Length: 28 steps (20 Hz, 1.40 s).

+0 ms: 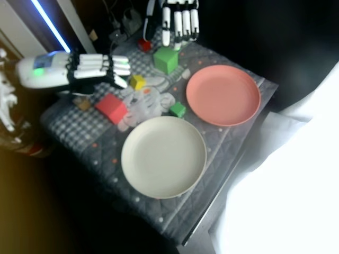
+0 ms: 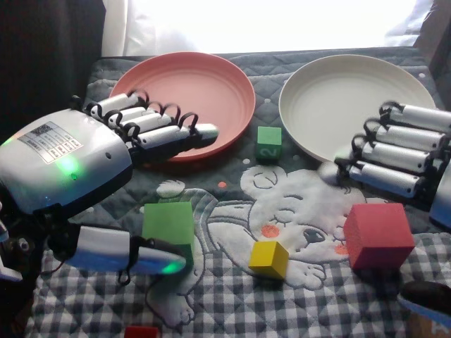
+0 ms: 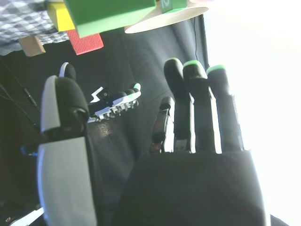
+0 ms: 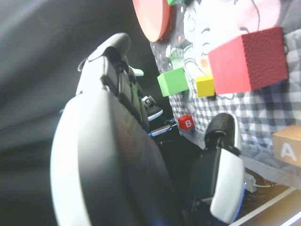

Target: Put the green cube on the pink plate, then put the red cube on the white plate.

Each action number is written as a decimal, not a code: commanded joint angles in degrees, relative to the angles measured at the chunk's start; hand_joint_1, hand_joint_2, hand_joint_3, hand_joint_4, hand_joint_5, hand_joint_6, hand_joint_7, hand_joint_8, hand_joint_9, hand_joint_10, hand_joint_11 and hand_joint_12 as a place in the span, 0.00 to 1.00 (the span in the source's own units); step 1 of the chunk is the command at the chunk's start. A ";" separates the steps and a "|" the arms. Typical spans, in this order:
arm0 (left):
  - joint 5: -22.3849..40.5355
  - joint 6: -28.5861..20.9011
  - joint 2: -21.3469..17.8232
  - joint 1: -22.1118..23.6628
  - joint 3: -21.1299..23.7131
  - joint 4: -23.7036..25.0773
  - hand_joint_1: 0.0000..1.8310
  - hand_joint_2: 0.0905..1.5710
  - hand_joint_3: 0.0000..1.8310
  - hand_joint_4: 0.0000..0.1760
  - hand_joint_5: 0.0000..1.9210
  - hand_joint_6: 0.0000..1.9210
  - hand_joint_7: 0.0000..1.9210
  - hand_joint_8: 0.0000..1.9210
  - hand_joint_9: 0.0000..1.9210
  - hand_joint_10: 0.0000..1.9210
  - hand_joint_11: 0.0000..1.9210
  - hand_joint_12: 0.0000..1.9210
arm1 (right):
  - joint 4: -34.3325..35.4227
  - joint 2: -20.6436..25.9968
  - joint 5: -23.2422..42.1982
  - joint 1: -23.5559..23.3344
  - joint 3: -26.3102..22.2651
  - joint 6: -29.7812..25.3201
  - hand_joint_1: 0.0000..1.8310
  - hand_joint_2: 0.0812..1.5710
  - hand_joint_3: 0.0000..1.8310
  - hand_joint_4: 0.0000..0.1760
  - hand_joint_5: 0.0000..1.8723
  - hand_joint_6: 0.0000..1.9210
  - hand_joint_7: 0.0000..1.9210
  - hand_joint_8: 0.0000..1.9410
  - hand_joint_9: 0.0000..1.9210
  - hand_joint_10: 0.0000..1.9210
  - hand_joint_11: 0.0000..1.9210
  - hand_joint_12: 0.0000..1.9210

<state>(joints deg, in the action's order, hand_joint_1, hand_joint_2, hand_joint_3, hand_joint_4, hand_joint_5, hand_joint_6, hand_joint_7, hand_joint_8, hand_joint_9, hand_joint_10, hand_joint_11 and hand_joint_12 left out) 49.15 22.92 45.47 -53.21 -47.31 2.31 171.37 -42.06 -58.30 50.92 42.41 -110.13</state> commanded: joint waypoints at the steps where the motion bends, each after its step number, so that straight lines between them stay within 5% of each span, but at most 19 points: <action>1: 6.62 -0.12 0.01 0.42 0.09 -0.20 0.30 0.58 0.00 0.33 0.15 0.00 0.13 0.00 0.13 0.14 0.00 0.63 | 1.03 0.01 -6.75 -0.47 0.10 -0.02 0.38 0.18 0.55 0.00 0.06 0.49 0.10 0.44 0.09 0.61 0.03 0.95; 4: 6.21 -0.12 0.11 0.46 0.04 -0.17 0.30 0.58 0.00 0.23 0.15 0.00 0.12 0.00 0.16 0.09 0.00 0.66 | 1.03 0.01 -6.75 -0.47 0.11 -0.02 0.39 0.21 0.52 0.00 0.07 0.47 0.10 0.43 0.08 0.60 0.01 0.94; 6: 5.14 -0.12 0.51 0.48 -0.07 0.03 0.29 0.59 0.00 0.29 0.14 0.00 0.13 0.00 0.16 0.05 0.00 0.64 | 1.03 -0.04 -6.75 -0.47 0.11 -0.02 0.38 0.20 0.53 0.00 0.07 0.47 0.10 0.44 0.09 0.62 0.07 0.94; 9: 2.56 -0.12 1.47 0.50 -0.41 0.74 0.30 0.61 0.00 0.20 0.15 0.00 0.17 0.01 0.19 0.04 0.00 0.62 | 1.03 -0.07 -6.75 -0.47 0.12 -0.03 0.39 0.19 0.53 0.00 0.06 0.48 0.09 0.46 0.09 0.64 0.06 0.95; 11: 0.39 -0.12 2.40 0.50 -1.27 2.12 0.31 0.61 0.00 0.11 0.16 0.00 0.20 0.01 0.23 0.06 0.00 0.73 | 1.03 -0.04 -6.75 -0.47 0.13 -0.03 0.39 0.19 0.54 0.00 0.07 0.48 0.10 0.46 0.09 0.64 0.06 0.95; 13: -1.02 -0.12 3.10 0.53 -1.72 2.48 0.33 0.60 0.00 0.13 0.17 0.01 0.21 0.01 0.23 0.07 0.01 0.76 | 1.03 -0.04 -6.75 -0.47 0.13 -0.03 0.39 0.19 0.53 0.00 0.07 0.47 0.10 0.45 0.09 0.62 0.05 0.94; 14: -1.67 -0.12 3.41 0.50 -1.94 2.49 0.33 0.60 0.00 0.00 0.19 0.01 0.22 0.02 0.24 0.08 0.02 0.77 | 1.03 -0.04 -6.75 -0.47 0.13 -0.03 0.40 0.20 0.52 0.00 0.08 0.47 0.10 0.44 0.10 0.61 0.06 0.94; 18: -4.04 -0.12 4.14 0.51 -2.72 2.48 0.34 0.61 0.00 0.00 0.20 0.01 0.24 0.01 0.24 0.10 0.01 0.72 | 1.03 -0.04 -6.75 -0.47 0.16 -0.03 0.40 0.21 0.50 0.00 0.09 0.45 0.12 0.41 0.14 0.60 0.11 0.92; 22: -5.55 -0.12 4.22 0.67 -3.20 2.75 0.41 0.70 0.00 0.00 0.28 0.01 0.34 0.02 0.25 0.33 0.11 0.75 | 1.03 -0.07 -6.75 -0.48 0.20 -0.03 0.44 0.25 0.43 0.00 0.08 0.45 0.11 0.44 0.12 0.61 0.09 0.93; 23: -5.83 -0.12 4.22 0.99 -3.44 2.84 0.50 0.76 0.00 0.00 0.35 0.04 0.42 0.09 0.31 0.48 0.21 0.77 | 1.03 -0.08 -6.75 -0.48 0.23 -0.03 0.44 0.26 0.41 0.00 0.08 0.44 0.11 0.43 0.13 0.60 0.11 0.91; 24: -5.78 -0.12 4.20 1.27 -3.56 2.93 0.61 0.79 0.00 0.00 0.32 0.59 0.43 0.59 0.38 0.55 0.30 0.76 | 1.03 -0.11 -6.75 -0.48 0.25 -0.03 0.43 0.27 0.41 0.00 0.08 0.44 0.11 0.43 0.12 0.60 0.09 0.92; 25: -5.26 -0.12 4.05 1.66 -3.62 3.01 0.70 0.79 0.00 0.00 0.30 0.70 0.38 0.70 0.40 0.75 0.33 0.78 | 1.03 -0.13 -6.75 -0.48 0.28 -0.03 0.43 0.27 0.41 0.00 0.08 0.45 0.11 0.43 0.11 0.60 0.06 0.93; 28: -1.85 -0.12 2.84 3.08 -3.75 3.01 0.72 0.80 0.00 0.00 0.29 0.72 0.35 0.77 0.39 0.84 0.31 0.87 | 1.03 -0.20 -6.75 -0.47 0.37 -0.03 0.46 0.25 0.44 0.00 0.08 0.47 0.10 0.46 0.10 0.62 0.07 0.94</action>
<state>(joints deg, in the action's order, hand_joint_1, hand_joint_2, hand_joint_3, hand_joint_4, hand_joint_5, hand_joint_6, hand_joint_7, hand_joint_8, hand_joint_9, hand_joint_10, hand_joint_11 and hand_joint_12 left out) 38.96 22.76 48.64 -50.92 -50.87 5.82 171.39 -42.24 -58.39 50.94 42.72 -110.15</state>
